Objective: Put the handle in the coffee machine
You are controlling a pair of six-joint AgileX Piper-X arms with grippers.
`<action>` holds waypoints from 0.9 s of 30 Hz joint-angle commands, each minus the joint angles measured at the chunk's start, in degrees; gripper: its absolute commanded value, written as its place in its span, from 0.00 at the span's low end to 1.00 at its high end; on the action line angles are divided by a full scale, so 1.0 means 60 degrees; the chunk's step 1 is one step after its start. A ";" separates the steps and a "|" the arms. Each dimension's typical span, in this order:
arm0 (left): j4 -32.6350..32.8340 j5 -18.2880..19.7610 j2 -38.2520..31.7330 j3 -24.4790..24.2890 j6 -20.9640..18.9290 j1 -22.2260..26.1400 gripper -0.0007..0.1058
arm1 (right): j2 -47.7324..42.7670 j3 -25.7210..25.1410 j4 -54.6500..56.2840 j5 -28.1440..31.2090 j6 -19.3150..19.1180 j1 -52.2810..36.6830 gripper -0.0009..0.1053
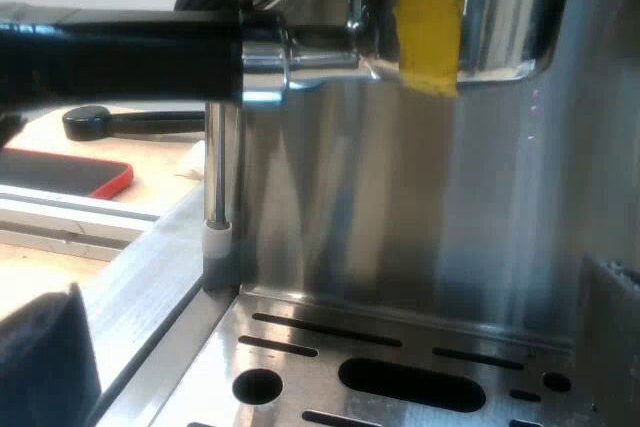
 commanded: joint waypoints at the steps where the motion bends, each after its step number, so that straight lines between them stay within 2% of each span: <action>1: -0.0522 0.0831 -0.0233 -0.0558 -0.0281 -0.0029 0.01 | -0.0005 0.0009 -0.0058 -0.0016 -0.0118 -0.0034 0.95; 5: -0.0451 0.0921 -0.0233 -0.0828 -0.0503 -0.0029 0.01 | -0.0005 0.0009 -0.0058 -0.0016 -0.0118 -0.0034 0.95; 12: -0.0164 0.1478 -0.0233 -0.0854 -0.0778 -0.0029 0.01 | -0.0005 0.0009 -0.0058 -0.0016 -0.0118 -0.0034 0.95; 16: 0.0297 0.1908 -0.0233 -0.0854 -0.0784 -0.0029 0.01 | -0.0005 0.0009 -0.0058 -0.0016 -0.0118 -0.0034 0.95; 21: 0.0451 0.2067 -0.0233 -0.0854 -0.0767 -0.0029 0.01 | -0.0005 0.0009 -0.0058 0.0057 -0.0118 -0.0100 0.95; 24: 0.0451 0.2067 -0.0233 -0.0854 -0.0745 -0.0029 0.01 | -0.0005 0.0009 -0.0058 0.0015 -0.0118 -0.0264 0.90; 26: 0.0451 0.2067 -0.0233 -0.0854 -0.0631 -0.0029 0.01 | -0.0005 0.0009 -0.0058 -0.0326 -0.0096 -0.0467 0.81; 27: 0.0413 0.2067 -0.0233 -0.0854 -0.0627 -0.0029 0.01 | -0.0005 0.0009 -0.0058 -0.0367 -0.0092 -0.0491 0.80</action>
